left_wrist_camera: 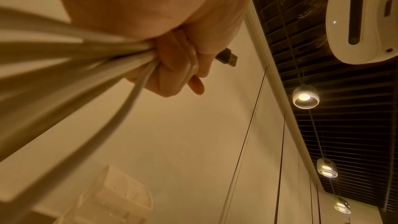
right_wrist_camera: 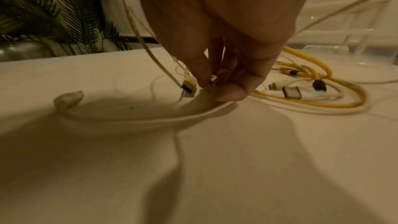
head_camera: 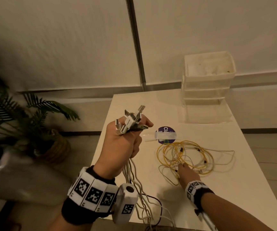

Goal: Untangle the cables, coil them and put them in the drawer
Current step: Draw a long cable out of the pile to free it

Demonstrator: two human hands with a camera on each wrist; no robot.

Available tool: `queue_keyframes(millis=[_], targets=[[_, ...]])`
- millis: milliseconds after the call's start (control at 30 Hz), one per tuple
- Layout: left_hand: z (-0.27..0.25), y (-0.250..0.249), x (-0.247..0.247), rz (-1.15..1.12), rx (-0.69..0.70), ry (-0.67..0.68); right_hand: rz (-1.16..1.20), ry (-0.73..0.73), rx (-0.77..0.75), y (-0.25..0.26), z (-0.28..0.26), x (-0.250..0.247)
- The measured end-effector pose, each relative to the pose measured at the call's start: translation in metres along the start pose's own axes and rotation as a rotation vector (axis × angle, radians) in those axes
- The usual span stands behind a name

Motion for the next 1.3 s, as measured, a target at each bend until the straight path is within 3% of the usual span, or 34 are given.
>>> queue_keyframes(millis=[133,300,400,467,567,633,900,1167,1300], targets=[[0.007,0.006,0.001,-0.008,-0.001,0.002,0.191,-0.074,-0.004,-0.013,-0.007,-0.026],[0.019,0.010,0.008,-0.066,0.014,0.010,0.779,-0.310,-0.064,-0.032,-0.031,-0.086],[0.026,0.009,0.013,-0.067,0.032,0.017,1.167,-0.335,-0.105,-0.029,-0.046,-0.128],[0.031,0.007,0.018,-0.048,0.043,0.025,1.292,-0.404,-0.162,-0.024,-0.056,-0.165],[0.041,0.001,0.025,-0.059,0.063,0.020,1.318,-0.532,-0.272,-0.009,-0.074,-0.231],[0.049,-0.004,0.027,-0.090,0.078,0.023,1.409,-0.531,-0.368,0.008,-0.086,-0.269],[0.070,-0.026,0.030,-0.203,0.129,0.078,1.452,-0.341,-0.740,0.071,-0.147,-0.348],[0.075,-0.018,0.037,-0.323,0.100,0.110,1.602,-0.566,-0.586,0.085,-0.169,-0.334],[0.074,-0.013,0.042,-0.307,0.075,0.146,1.470,-0.657,-0.526,0.083,-0.166,-0.332]])
Point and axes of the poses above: each hand's wrist, its own z-axis towards the middle knuckle, its own x-axis out of the palm, y = z × x, the point moved 8 cm from there along z, towards the middle knuckle, and after that the axes turned 5 degrees about -z, right-handed, at the moved point
